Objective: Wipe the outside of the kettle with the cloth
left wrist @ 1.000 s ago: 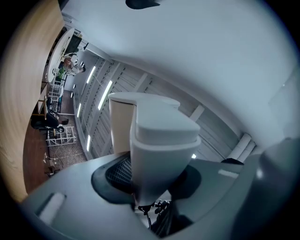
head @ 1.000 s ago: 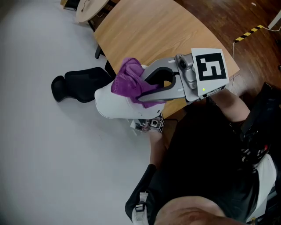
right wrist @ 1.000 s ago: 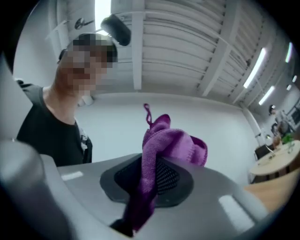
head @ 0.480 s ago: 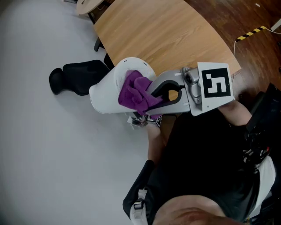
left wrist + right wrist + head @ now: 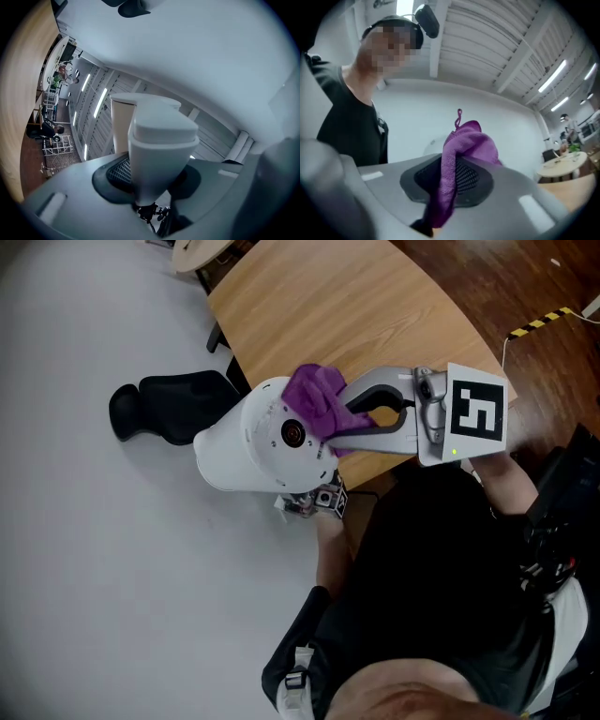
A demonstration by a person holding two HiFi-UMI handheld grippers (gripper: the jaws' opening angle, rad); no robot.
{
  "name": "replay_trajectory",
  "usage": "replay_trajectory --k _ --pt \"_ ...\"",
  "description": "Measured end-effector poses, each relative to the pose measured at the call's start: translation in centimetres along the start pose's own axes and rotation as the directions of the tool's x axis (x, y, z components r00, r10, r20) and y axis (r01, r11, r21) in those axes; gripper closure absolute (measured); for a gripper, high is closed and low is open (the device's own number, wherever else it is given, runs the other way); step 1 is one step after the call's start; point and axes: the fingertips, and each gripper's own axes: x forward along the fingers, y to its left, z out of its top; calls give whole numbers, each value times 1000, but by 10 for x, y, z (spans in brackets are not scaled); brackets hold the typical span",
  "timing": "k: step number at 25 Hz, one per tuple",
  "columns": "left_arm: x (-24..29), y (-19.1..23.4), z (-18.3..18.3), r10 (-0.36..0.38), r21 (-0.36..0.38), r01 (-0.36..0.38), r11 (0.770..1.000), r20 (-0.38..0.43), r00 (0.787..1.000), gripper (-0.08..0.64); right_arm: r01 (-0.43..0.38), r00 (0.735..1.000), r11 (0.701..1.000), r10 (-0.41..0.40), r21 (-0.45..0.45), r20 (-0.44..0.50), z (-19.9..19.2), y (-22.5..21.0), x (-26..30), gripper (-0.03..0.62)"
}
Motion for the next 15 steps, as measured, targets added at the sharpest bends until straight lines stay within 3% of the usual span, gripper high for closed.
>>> replay_trajectory --k 3,5,6,9,10,11,13,15 --pt "3 4 -11 4 -8 -4 1000 -30 1000 499 -187 981 982 186 27 53 20 45 17 535" --pt "12 6 -17 3 -19 -4 1000 -38 999 495 -201 977 979 199 20 80 30 42 23 535" --pt "14 5 -19 -2 -20 2 1000 -33 999 495 -161 984 987 160 7 71 30 29 22 536" --pt "5 1 -14 -6 1 6 1000 -11 1000 497 79 997 995 -78 -67 5 9 -25 8 535" --pt "0 0 -11 -1 4 1 1000 -9 1000 497 118 993 989 -119 -86 -1 5 -33 3 535" --pt "-4 1 -9 3 6 -3 1000 -8 1000 497 109 994 990 -109 -88 5 9 -30 0 535" --pt "0 5 -9 6 17 -6 1000 -8 1000 499 -28 999 998 29 -56 34 30 -5 -1 535" --pt "9 3 -11 4 35 -4 999 -11 1000 499 -179 980 983 182 -42 75 48 18 11 535"
